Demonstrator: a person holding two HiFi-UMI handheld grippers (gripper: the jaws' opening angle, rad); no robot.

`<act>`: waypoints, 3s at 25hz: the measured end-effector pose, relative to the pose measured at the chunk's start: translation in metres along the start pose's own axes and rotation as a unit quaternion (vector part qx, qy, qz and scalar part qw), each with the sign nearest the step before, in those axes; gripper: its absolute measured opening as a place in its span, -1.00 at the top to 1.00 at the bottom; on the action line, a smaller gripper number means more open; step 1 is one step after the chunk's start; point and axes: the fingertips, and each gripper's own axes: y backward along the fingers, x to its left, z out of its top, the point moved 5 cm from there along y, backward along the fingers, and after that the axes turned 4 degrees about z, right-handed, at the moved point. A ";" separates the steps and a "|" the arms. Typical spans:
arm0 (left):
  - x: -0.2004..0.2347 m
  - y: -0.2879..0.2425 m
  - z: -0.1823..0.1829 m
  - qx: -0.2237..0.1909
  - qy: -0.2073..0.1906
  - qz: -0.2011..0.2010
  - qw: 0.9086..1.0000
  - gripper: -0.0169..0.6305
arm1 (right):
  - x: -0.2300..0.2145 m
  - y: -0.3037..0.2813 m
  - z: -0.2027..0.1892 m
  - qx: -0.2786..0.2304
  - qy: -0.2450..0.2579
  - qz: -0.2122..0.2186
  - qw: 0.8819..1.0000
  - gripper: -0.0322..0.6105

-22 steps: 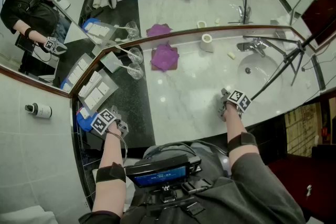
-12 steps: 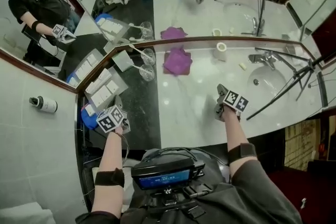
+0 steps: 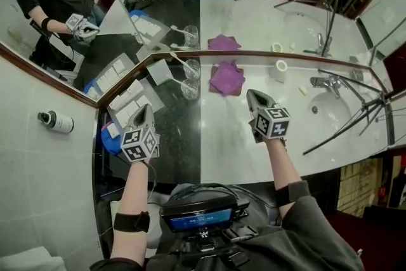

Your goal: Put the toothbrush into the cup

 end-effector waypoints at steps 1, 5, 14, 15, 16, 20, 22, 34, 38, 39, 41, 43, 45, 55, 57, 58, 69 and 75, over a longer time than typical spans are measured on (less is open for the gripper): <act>0.002 0.000 0.003 -0.005 -0.007 -0.003 1.000 0.95 | 0.010 -0.005 0.003 0.009 0.036 0.007 0.999 0.84; 0.011 0.003 0.011 -0.020 -0.017 -0.012 1.000 0.95 | 0.062 -0.022 0.013 0.027 0.145 0.050 0.988 0.84; 0.019 0.010 -0.008 -0.012 -0.067 -0.025 0.997 0.95 | 0.136 -0.047 -0.012 0.049 0.238 0.115 0.963 0.84; 0.019 0.010 -0.009 -0.011 -0.070 -0.027 0.997 0.95 | 0.139 -0.049 -0.015 0.051 0.238 0.119 0.963 0.84; 0.019 0.011 -0.010 -0.012 -0.072 -0.028 0.997 0.95 | 0.142 -0.051 -0.017 0.053 0.238 0.122 0.962 0.83; 0.018 0.008 -0.011 -0.013 -0.076 -0.032 0.997 0.95 | 0.148 -0.061 -0.026 0.063 0.240 0.126 0.960 0.83; 0.017 0.005 -0.010 -0.014 -0.078 -0.033 0.996 0.95 | 0.148 -0.069 -0.028 0.068 0.244 0.121 0.960 0.83; -0.004 -0.024 -0.017 0.000 -0.108 -0.053 0.993 0.95 | 0.144 -0.161 -0.039 0.144 0.306 0.149 0.929 0.36; -0.010 -0.035 -0.021 0.004 -0.105 -0.063 0.992 0.95 | 0.145 -0.195 -0.042 0.172 0.329 0.153 0.916 0.30; -0.009 -0.038 -0.023 0.003 -0.104 -0.062 0.993 0.95 | 0.146 -0.204 -0.043 0.177 0.333 0.156 0.913 0.30; -0.007 -0.045 -0.026 0.004 -0.103 -0.060 0.993 0.95 | 0.149 -0.219 -0.046 0.189 0.345 0.160 0.905 0.30; -0.006 -0.050 -0.030 0.006 -0.101 -0.058 0.993 0.95 | 0.150 -0.234 -0.050 0.204 0.353 0.165 0.898 0.30; -0.008 -0.053 -0.031 0.008 -0.100 -0.061 0.993 0.95 | 0.151 -0.246 -0.054 0.215 0.360 0.169 0.892 0.30; 0.001 -0.054 -0.036 0.020 -0.088 -0.056 0.994 0.95 | 0.159 -0.279 -0.068 0.246 0.370 0.191 0.876 0.30; 0.005 -0.054 -0.037 0.020 -0.086 -0.055 0.995 0.95 | 0.157 -0.282 -0.073 0.258 0.369 0.191 0.873 0.30; 0.006 -0.054 -0.037 0.020 -0.086 -0.054 0.995 0.95 | 0.156 -0.283 -0.074 0.261 0.369 0.190 0.872 0.32; 0.015 -0.048 -0.042 0.024 -0.078 -0.047 0.996 0.95 | 0.157 -0.286 -0.071 0.260 0.373 0.186 0.871 0.72; 0.014 -0.042 -0.046 0.026 -0.077 -0.046 0.996 0.95 | 0.158 -0.283 -0.065 0.250 0.375 0.180 0.874 0.72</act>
